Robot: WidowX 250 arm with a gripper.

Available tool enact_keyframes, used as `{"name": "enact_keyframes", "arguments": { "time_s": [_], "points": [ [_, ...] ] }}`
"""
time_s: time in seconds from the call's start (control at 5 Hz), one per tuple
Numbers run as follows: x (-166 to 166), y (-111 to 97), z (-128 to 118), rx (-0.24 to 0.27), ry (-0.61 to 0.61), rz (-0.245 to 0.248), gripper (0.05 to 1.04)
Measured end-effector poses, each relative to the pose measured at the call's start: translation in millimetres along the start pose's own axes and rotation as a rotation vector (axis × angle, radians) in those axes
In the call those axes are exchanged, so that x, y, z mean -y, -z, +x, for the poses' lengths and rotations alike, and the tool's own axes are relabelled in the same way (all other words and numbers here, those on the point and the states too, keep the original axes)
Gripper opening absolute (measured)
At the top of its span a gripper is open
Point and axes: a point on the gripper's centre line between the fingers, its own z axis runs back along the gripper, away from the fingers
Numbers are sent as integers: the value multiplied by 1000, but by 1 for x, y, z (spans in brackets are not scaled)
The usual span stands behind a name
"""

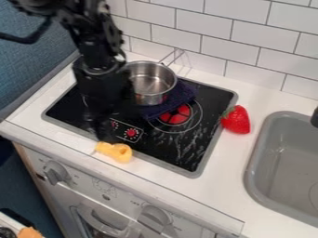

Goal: Move the knife to the right side of the burner

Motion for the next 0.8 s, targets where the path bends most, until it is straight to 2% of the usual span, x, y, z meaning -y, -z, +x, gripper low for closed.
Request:
{"name": "enact_keyframes", "arguments": {
  "time_s": [0.2,0.4,0.6,0.8],
  "points": [
    [-1,3,-4,32,-6,19,1000],
    [-2,7,-3,35,6,33,1000],
    [-11,7,0,58,3,57,1000],
    [-11,11,1,69,-4,42,1000]
  ]
}}
